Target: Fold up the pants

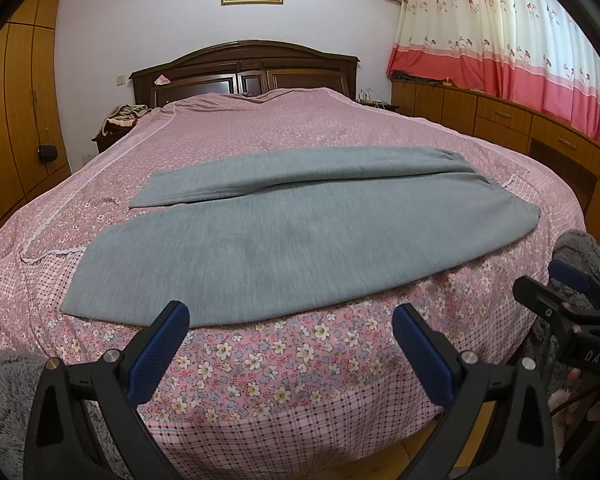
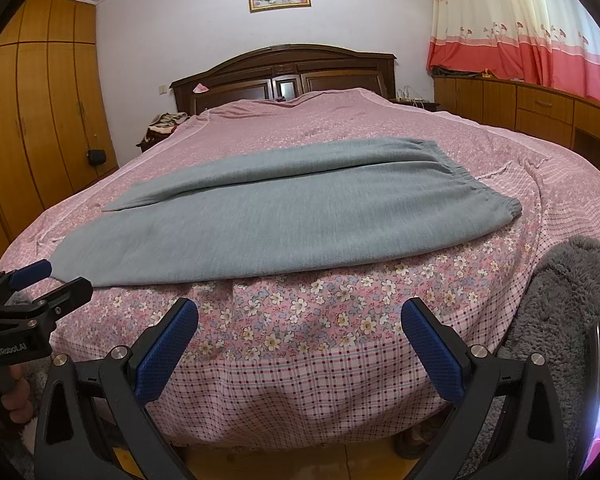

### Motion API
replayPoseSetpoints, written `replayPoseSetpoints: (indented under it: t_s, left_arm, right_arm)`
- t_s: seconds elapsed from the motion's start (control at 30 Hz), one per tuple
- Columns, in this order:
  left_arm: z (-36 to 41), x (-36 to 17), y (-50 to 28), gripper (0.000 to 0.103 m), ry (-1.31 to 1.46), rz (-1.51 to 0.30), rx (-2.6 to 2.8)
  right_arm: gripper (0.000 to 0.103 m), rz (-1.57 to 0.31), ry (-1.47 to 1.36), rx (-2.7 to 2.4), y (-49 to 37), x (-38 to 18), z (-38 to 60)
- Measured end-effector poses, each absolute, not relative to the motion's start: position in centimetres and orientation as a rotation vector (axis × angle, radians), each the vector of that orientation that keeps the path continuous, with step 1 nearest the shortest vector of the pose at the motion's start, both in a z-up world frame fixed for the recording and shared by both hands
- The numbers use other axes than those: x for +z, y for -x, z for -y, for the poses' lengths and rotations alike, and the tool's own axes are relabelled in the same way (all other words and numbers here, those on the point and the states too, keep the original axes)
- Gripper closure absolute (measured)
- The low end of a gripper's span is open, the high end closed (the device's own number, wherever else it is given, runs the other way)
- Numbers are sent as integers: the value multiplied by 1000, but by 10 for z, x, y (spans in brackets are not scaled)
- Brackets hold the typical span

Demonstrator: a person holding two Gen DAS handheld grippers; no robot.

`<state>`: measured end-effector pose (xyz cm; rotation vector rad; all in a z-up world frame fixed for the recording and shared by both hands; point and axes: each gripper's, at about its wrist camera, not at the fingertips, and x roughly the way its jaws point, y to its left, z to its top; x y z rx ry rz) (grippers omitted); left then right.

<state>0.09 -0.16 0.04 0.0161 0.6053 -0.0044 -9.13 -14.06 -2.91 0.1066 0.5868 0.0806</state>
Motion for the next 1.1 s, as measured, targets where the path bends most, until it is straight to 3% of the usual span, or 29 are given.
replayPoseSetpoints:
  t_s: [1.1]
  left_arm:
    - [5, -4, -7, 0, -24, -621, 5]
  right_arm:
    - [0, -607, -115, 78, 82, -34, 151]
